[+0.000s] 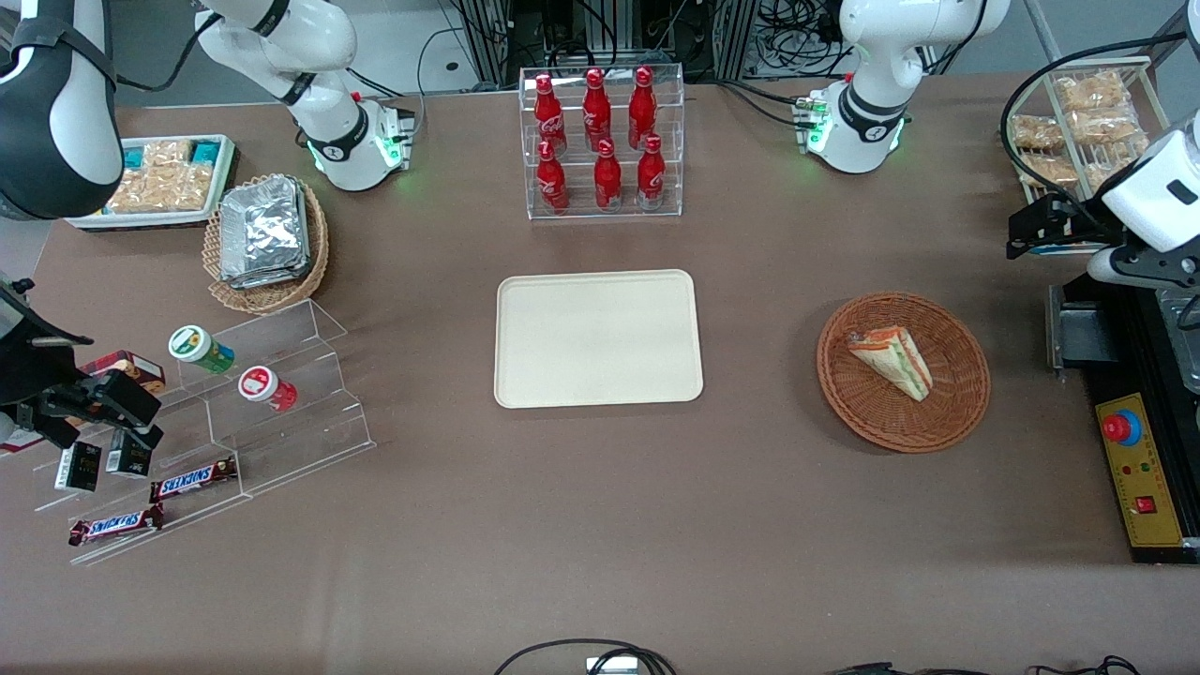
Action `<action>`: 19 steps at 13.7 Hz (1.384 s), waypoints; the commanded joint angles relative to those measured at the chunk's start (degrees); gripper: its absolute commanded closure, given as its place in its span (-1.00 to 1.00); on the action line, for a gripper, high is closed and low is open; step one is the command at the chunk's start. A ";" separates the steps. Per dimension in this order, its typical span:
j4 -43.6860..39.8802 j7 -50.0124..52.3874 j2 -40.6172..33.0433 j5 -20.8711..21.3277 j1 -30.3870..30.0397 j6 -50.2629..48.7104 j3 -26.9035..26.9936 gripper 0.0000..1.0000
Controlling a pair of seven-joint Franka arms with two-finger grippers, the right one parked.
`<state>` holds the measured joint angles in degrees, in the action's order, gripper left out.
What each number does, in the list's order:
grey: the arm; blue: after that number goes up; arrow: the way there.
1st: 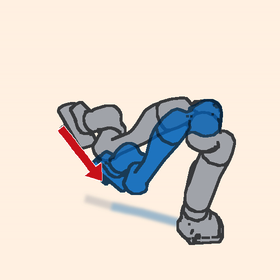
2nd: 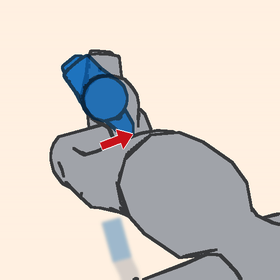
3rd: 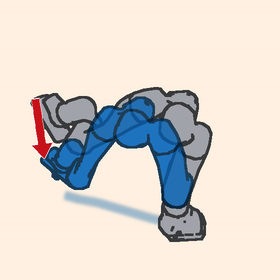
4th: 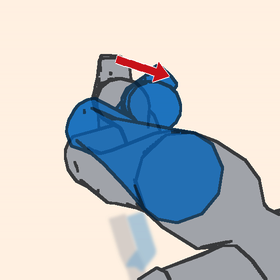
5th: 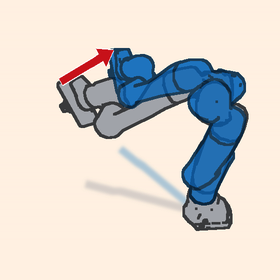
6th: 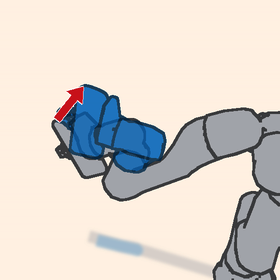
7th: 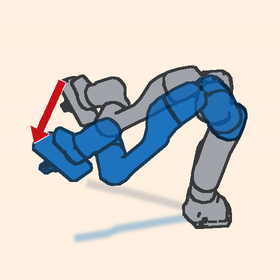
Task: Place sandwich from basket to tray
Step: 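Lower the open left gripper over the wrapped sandwich in the wicker basket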
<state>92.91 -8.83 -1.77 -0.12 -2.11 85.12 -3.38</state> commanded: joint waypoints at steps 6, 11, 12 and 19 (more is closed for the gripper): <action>-0.10 6.62 4.40 1.43 0.53 1.63 -0.40 -1.00; 9.89 16.11 5.38 1.61 0.53 12.50 -0.93 -1.00; 12.27 19.69 5.20 1.61 0.53 15.23 -0.93 -1.00; 25.81 33.42 5.38 2.57 0.53 30.87 -3.39 -1.00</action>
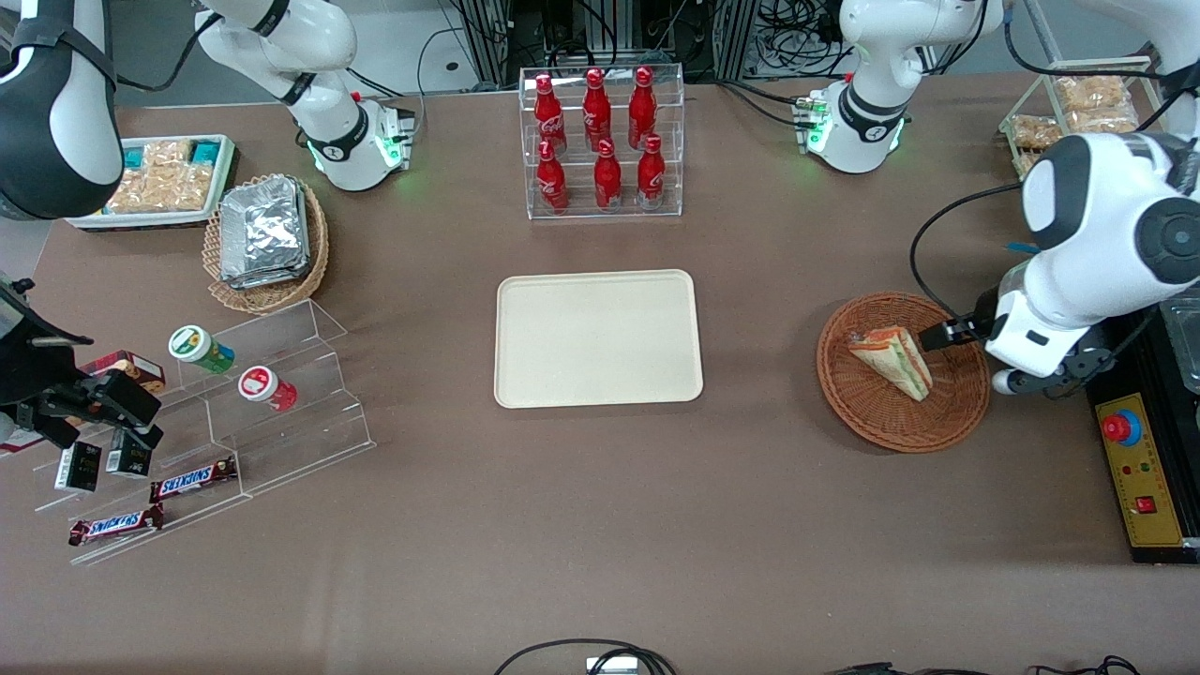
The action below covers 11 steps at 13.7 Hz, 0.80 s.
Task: Place sandwich from basket to tray
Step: 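Lower the open left gripper over the wrapped sandwich in the wicker basket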
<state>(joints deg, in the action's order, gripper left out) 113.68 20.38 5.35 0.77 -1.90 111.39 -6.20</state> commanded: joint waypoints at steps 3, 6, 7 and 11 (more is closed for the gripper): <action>10.14 11.60 -0.96 5.19 0.31 11.46 -2.06 -1.00; 13.23 15.13 0.01 6.26 0.31 16.14 -2.06 -1.00; 13.24 15.48 0.62 6.70 0.31 16.14 -2.06 -1.00; 14.11 19.52 3.00 7.85 0.31 19.03 -2.06 -1.00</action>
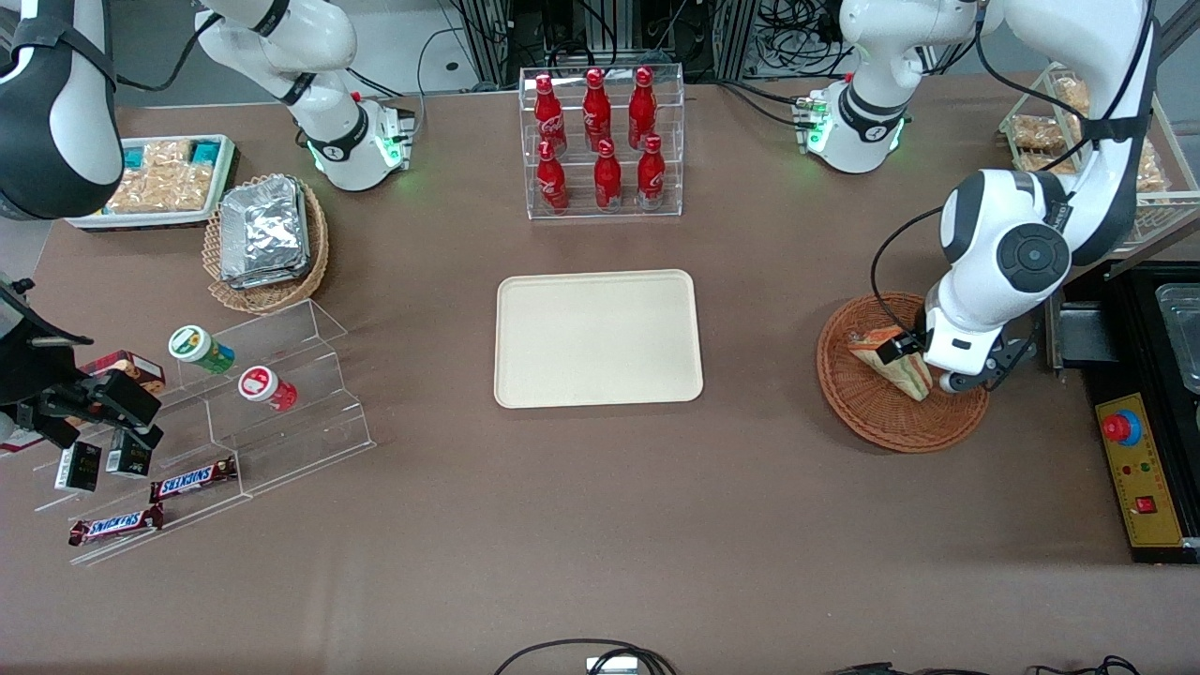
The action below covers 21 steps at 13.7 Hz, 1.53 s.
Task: Place sandwich from basket to tray
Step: 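Close the left gripper on the sandwich's wrapped edge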
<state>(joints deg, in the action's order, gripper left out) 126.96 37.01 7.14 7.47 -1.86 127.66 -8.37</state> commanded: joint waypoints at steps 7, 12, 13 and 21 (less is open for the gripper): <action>7.51 5.79 2.88 1.23 0.10 12.96 0.28 -1.00; 8.66 5.79 4.55 1.23 -0.34 15.87 0.46 -0.46; 8.66 5.79 4.55 1.23 -0.42 15.87 0.55 -0.05; 5.33 4.04 0.00 2.81 -0.25 6.15 0.37 1.00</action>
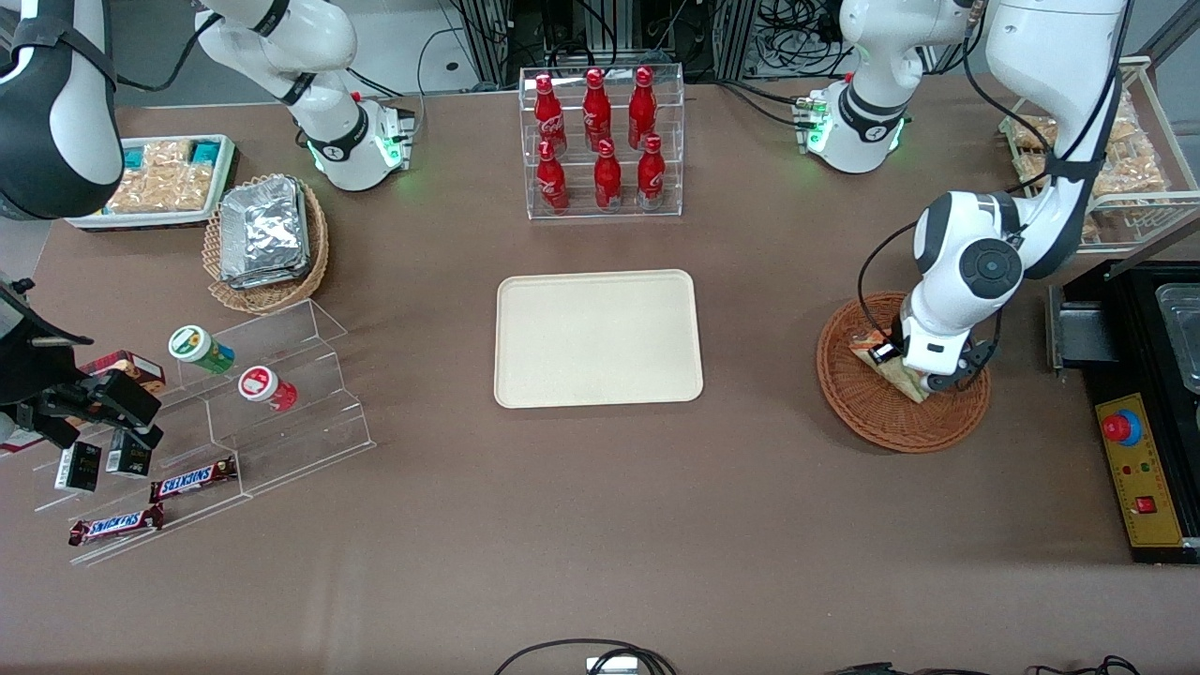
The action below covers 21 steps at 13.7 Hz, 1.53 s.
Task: Place sandwich from basket to tray
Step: 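Lift the sandwich out of the basket and carry it toward the tray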
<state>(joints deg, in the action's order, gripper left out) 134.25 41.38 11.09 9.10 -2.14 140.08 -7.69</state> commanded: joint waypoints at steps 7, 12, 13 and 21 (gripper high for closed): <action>-11.37 -10.70 -10.82 -0.57 0.47 -21.15 -5.31 1.00; -17.79 -16.06 -10.21 -0.57 0.47 -26.09 -15.67 1.00; -18.06 -16.15 -9.78 -0.57 0.47 -25.91 -17.86 1.00; -20.08 -15.37 -1.96 -0.22 0.56 -20.38 -32.63 1.00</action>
<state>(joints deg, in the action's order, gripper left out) 116.33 26.37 5.64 8.87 -1.30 119.00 -37.54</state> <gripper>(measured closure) 0.802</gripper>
